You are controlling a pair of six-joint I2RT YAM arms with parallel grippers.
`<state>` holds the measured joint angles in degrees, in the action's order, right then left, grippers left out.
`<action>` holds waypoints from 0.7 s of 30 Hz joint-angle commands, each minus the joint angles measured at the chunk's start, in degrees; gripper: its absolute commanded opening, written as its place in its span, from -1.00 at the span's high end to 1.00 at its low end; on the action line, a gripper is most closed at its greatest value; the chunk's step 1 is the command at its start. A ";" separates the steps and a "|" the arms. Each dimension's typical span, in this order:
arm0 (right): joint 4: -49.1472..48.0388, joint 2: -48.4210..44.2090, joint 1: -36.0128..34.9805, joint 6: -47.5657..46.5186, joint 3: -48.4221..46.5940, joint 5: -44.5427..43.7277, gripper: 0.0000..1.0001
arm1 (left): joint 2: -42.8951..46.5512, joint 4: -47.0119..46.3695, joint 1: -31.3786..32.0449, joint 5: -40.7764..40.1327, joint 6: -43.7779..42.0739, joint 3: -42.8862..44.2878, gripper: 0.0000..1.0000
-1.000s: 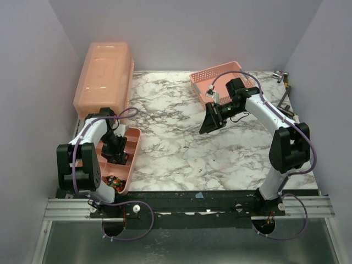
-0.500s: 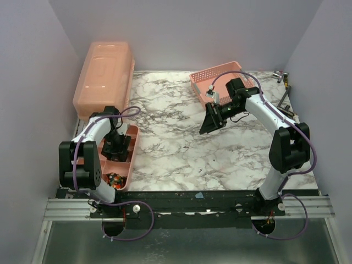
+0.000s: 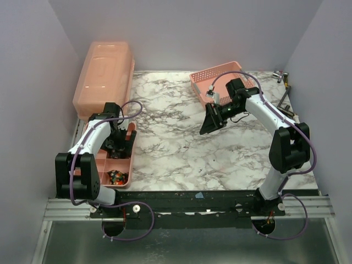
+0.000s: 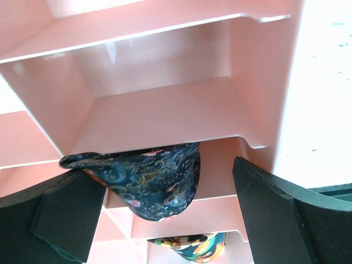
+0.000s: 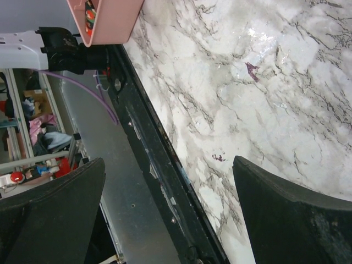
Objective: Roll the ties
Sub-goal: Place the tie in the storage box, then reset both arms
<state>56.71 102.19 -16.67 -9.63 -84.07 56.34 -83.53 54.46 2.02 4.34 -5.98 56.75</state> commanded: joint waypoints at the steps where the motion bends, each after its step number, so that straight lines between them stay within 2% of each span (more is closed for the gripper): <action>1: 1.29 -2.18 -0.03 -1.20 0.42 -0.53 -1.00 | 3.56 -2.07 0.68 -3.24 0.47 3.28 -0.97; 8: 1.48 -2.42 -0.03 -1.71 -0.31 -0.99 -1.00 | 7.54 1.47 0.64 -5.92 -1.03 6.98 -0.93; 11: 2.24 -2.31 -0.03 -2.75 -1.41 -2.46 -1.00 | 9.83 2.75 0.64 -4.39 -3.38 10.00 -0.97; 17: 6.42 -0.43 2.45 -6.74 -8.87 -9.47 -1.00 | 11.37 3.99 0.64 6.52 -5.63 24.01 -0.97; 21: 7.34 0.26 6.20 -8.34 -15.32 -13.63 -1.00 | 7.93 3.58 0.87 9.56 -3.44 35.88 -0.97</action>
<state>61.56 101.89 -14.15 -14.66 -93.30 49.19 -74.06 57.98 2.50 7.42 -9.91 82.06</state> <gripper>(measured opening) 0.998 0.984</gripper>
